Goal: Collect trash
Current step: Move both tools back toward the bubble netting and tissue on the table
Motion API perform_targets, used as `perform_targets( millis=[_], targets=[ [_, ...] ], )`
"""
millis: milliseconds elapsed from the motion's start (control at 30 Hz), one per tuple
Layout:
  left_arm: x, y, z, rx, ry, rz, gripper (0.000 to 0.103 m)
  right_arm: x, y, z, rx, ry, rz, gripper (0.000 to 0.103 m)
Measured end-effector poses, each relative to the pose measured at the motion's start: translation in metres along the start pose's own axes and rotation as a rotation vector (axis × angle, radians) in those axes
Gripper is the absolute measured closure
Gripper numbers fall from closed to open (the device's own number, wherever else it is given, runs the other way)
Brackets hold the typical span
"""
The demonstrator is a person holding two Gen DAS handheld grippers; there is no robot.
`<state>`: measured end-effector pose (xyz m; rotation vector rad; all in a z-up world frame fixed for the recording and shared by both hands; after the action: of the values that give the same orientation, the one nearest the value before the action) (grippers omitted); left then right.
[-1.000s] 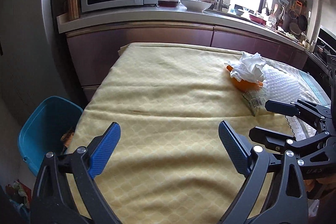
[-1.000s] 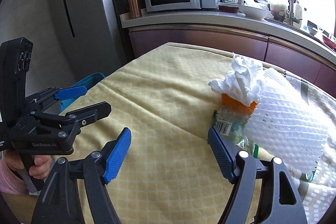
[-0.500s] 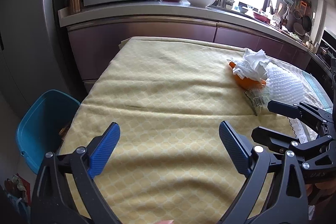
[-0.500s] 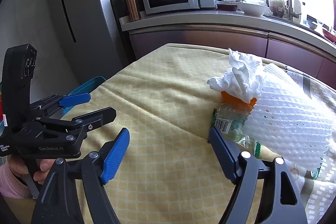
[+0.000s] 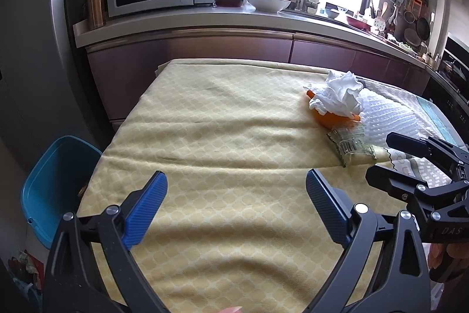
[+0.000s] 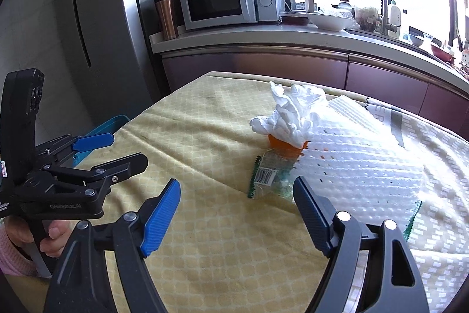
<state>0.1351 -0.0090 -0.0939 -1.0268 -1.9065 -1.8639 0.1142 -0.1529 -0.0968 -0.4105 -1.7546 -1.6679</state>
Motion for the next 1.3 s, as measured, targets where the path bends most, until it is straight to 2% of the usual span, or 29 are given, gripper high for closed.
perform_targets(
  millis=[500,1067,1300],
  targets=[
    [-0.011,0.006,-0.028,-0.044,-0.037,0.009,0.009,0.004,-0.002,-0.044,-0.065,-0.077,0.006,0.026],
    [-0.019,0.008,-0.046,-0.070,-0.077,0.022,0.009,0.000,-0.005,-0.046,-0.053,-0.082,0.023,0.026],
    [-0.024,0.010,-0.054,-0.073,-0.099,0.030,0.013,0.002,-0.004,-0.048,-0.044,-0.084,0.017,0.026]
  ],
)
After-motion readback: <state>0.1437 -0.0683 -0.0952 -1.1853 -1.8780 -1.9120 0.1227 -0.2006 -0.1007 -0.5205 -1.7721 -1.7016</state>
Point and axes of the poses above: each gripper's, at about its wrist camera, not at the fingertips, and x roughly against the way its jaws point, z to its left, y to its top, the point moved 8 cm from there along -x, roughly the way its jaws point, and after that the axes turned 5 degrees about -y, right-handed, at the moved point
